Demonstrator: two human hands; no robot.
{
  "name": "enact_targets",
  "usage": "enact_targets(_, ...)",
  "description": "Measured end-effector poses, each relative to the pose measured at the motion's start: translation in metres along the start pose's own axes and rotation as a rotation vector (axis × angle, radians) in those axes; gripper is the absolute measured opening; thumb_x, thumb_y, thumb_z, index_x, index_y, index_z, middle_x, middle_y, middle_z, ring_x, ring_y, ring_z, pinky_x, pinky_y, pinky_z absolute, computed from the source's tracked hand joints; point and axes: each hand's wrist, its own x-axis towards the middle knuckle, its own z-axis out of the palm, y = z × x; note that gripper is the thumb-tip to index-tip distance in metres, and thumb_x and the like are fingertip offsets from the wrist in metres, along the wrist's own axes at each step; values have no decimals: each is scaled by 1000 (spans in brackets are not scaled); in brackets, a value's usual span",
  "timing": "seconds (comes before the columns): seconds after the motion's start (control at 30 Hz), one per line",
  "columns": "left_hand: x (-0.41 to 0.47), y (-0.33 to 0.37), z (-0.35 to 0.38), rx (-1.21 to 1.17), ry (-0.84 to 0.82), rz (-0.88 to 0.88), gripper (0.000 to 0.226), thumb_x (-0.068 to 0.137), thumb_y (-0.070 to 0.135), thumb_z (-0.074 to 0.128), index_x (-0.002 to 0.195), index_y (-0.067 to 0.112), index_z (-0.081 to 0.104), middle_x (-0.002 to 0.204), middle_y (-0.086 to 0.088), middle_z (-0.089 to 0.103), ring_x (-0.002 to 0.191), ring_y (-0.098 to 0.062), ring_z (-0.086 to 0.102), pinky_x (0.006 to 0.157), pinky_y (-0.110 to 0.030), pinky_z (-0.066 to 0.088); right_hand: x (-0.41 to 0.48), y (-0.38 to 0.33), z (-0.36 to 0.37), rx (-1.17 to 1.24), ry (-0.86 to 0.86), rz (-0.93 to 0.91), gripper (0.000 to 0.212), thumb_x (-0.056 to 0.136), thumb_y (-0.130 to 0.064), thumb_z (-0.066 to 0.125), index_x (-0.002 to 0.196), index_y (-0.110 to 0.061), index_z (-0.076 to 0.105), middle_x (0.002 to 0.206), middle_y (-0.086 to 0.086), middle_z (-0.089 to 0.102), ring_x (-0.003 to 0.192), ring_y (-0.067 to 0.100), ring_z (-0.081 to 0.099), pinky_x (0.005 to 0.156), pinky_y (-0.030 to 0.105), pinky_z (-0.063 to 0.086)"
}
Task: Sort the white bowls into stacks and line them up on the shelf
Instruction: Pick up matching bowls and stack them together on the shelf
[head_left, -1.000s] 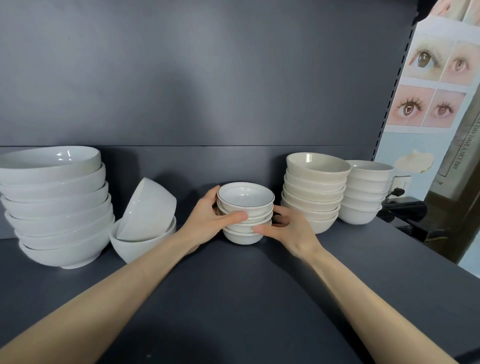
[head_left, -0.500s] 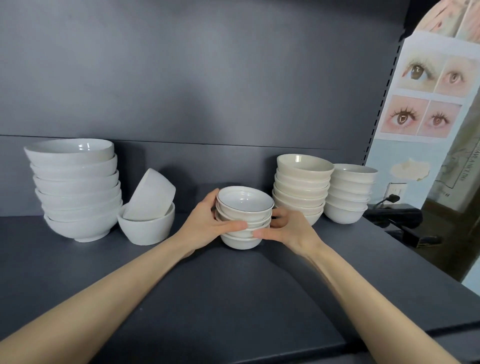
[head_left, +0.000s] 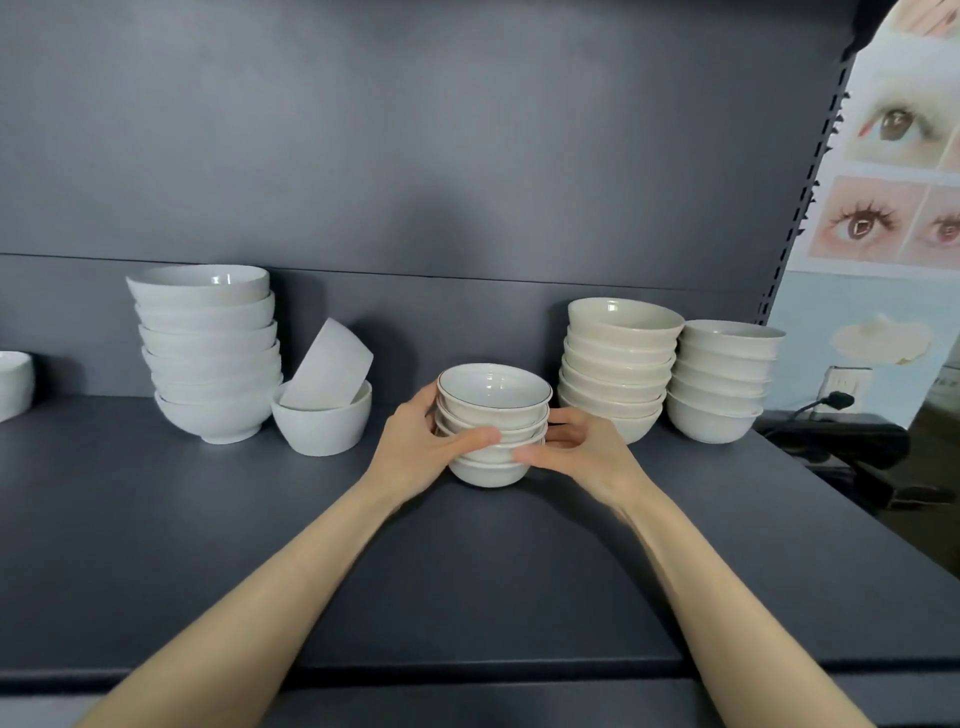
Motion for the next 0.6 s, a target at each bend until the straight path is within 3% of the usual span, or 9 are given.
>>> enact_targets(0.2, -6, -7, 1, 24, -3, 38, 63, 73, 23, 82, 125, 37, 49, 120, 23, 63, 114, 3, 58, 93, -14, 46, 1, 7, 0, 4, -28, -29, 52, 73, -12, 82, 120, -15, 61, 105, -2, 70, 90, 10, 69, 69, 14, 53)
enact_targets(0.33, -8, -9, 0, -17, -7, 41, 67, 76, 26, 77, 136, 28, 47, 127, 17, 61, 118, 1, 57, 98, -18, 46, 1, 9, 0, 14, -16, -33, 51, 73, -13, 82, 119, -19, 61, 106, -2, 70, 93, 10, 69, 70, 14, 53)
enact_targets(0.47, -8, -9, 1, -19, -39, 40, 57, 81, 22, 74, 130, 36, 48, 127, 17, 62, 119, 0, 56, 100, -22, 44, 1, 12, -2, 17, -1, -39, 49, 72, -12, 82, 116, -16, 63, 104, 0, 72, 91, 14, 70, 71, 16, 54)
enact_targets(0.6, -7, -7, 6, -31, -71, 34, 53, 85, 19, 70, 128, 40, 46, 128, 19, 61, 120, 2, 54, 99, -16, 43, 2, 15, -7, 14, 20, -33, 48, 70, -10, 83, 113, -18, 64, 101, -1, 72, 89, 13, 70, 74, 18, 56)
